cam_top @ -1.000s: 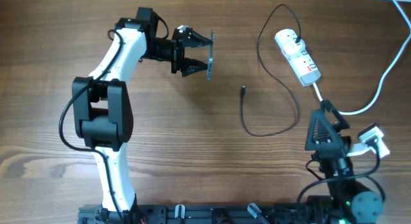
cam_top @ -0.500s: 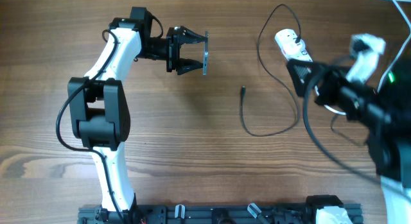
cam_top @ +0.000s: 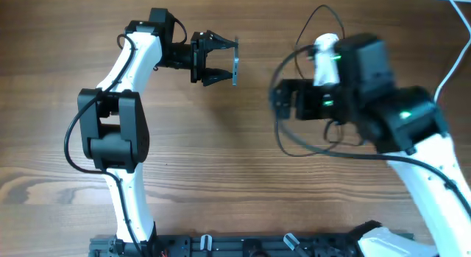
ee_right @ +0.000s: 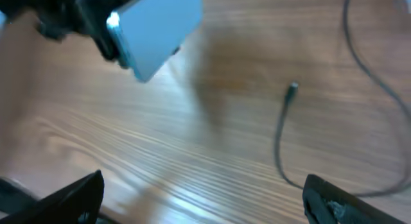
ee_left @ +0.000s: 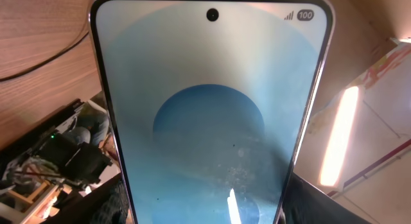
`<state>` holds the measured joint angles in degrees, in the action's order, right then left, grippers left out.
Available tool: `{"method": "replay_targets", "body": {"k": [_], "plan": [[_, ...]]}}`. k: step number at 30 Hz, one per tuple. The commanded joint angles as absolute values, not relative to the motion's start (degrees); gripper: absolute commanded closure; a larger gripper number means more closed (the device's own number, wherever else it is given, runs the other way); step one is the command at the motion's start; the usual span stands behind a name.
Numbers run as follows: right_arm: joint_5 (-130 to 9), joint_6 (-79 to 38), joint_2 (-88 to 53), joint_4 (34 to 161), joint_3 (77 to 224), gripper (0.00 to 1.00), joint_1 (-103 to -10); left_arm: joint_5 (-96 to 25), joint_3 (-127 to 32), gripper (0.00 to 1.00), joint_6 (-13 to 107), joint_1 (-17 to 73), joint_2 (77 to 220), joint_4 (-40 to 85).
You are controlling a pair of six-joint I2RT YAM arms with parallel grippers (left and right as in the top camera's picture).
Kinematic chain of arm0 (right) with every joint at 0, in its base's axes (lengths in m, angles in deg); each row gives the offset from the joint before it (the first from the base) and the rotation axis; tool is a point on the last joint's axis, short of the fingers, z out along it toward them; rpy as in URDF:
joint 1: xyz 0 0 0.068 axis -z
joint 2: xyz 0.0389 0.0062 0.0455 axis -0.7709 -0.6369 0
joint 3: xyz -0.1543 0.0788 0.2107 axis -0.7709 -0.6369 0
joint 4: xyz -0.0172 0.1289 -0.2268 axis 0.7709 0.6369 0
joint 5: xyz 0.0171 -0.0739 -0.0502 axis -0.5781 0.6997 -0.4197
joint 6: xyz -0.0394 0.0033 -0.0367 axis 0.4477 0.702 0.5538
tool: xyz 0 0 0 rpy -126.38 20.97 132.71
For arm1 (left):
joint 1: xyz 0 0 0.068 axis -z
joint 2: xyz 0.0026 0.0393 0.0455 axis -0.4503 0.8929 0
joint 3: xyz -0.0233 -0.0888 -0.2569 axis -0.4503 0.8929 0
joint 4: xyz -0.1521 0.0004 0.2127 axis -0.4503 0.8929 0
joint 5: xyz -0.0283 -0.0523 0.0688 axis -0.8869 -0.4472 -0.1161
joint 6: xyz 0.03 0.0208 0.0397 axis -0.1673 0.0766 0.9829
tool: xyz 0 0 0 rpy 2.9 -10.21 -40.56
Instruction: Plug charger to phone and switch on socket
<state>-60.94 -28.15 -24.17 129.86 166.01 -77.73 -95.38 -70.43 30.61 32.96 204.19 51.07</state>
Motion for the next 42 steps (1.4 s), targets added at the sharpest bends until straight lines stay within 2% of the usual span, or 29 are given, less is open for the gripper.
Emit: {"method": "replay_targets", "body": {"k": [1,4,8,12,15,18,23,25,27,32,42], "plan": [[-37.02,-32.69,-32.30,136.73,177.77,0.00,-86.36,-98.42,-70.34,0.31,30.07,32.48,201.83,51.12],[-35.93,-34.20,-38.57,137.10,182.84,0.01,-90.47,-98.44,-70.34,0.31,30.07,32.48,201.83,51.12],[-39.86,-33.81,-42.51,128.90,182.92,0.00,-93.24,-98.42,-70.34,0.31,30.07,32.48,201.83,51.12],[-37.42,-33.65,-45.35,124.44,182.92,0.00,-94.77,-98.44,-70.34,0.31,30.07,32.48,201.83,51.14],[-37.09,-38.29,-47.73,123.22,182.92,0.04,-95.45,-98.44,-70.34,0.31,30.07,32.48,201.83,51.14],[-29.57,-44.30,-51.01,123.76,182.92,0.07,-97.20,-98.46,-70.34,0.31,30.04,32.48,201.83,51.16],[-24.91,-45.48,-53.68,123.44,182.92,0.07,-98.53,-98.46,-70.34,0.31,30.07,32.48,201.83,51.16],[-23.69,-45.46,-53.72,123.26,182.92,0.13,-98.53,-98.46,-70.34,0.31,30.04,32.48,201.83,51.16],[-22.16,-45.44,-53.72,122.52,182.92,0.27,-98.51,-98.48,-70.34,0.31,30.07,32.48,201.83,51.16],[-22.18,-45.46,-53.72,120.11,182.90,0.48,-98.49,-98.50,-70.34,0.31,30.02,32.48,201.83,51.18],[-21.72,-45.48,-54.86,118.78,182.07,0.44,-98.49,-98.59,-70.34,0.31,29.85,32.48,201.83,51.82]]}}
